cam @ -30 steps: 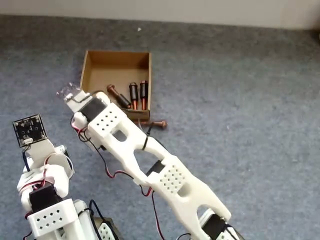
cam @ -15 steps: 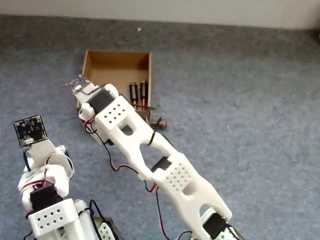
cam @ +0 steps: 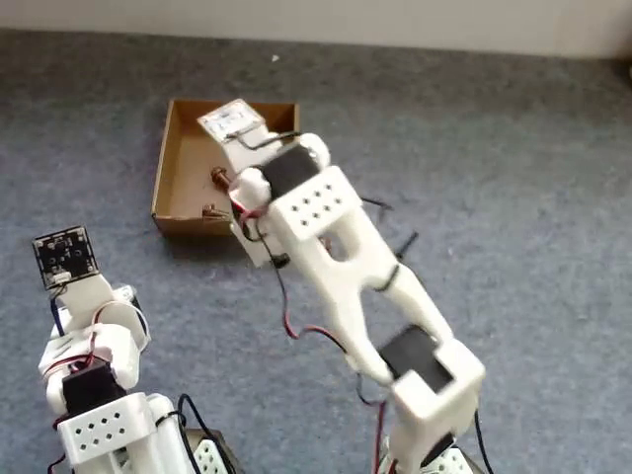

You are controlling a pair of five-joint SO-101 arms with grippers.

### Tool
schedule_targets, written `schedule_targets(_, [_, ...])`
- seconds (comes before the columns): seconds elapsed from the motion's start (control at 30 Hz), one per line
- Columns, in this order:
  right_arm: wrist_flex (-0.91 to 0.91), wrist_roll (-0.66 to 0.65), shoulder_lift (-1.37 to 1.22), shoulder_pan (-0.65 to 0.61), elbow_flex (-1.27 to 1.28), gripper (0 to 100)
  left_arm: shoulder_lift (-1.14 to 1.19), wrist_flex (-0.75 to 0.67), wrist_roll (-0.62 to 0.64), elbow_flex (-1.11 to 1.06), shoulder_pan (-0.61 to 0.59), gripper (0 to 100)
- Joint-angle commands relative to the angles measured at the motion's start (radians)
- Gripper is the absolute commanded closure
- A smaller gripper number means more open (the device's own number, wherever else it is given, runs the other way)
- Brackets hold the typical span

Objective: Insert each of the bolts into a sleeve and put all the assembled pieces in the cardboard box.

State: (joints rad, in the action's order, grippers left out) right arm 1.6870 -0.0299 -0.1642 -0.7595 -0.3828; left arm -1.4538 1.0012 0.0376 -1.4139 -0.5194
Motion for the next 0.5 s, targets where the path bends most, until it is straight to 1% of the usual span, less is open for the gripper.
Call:
schedule_targets(0.0, [-0.108,0.008,0.262,0.018,0.232,99.4,-0.007,-0.025,0.008,0.005,0.030,92])
schedule_targets(0.13, [-0.269,0.008,0.530,0.065,0.556,99.4,-0.007,-0.023,0.006,0.005,0.042,92])
schedule_targets(0.3, [-0.463,-0.006,0.826,0.185,0.898,99.5,-0.007,-0.025,-0.002,0.016,0.136,92])
schedule_targets(0.4, [-0.519,-0.060,0.972,0.248,1.043,99.5,-0.007,-0.021,-0.097,0.033,0.216,92])
schedule_targets(0.47, [-0.544,-0.063,1.050,0.297,1.112,99.5,-0.007,-0.018,-0.158,0.048,0.286,92])
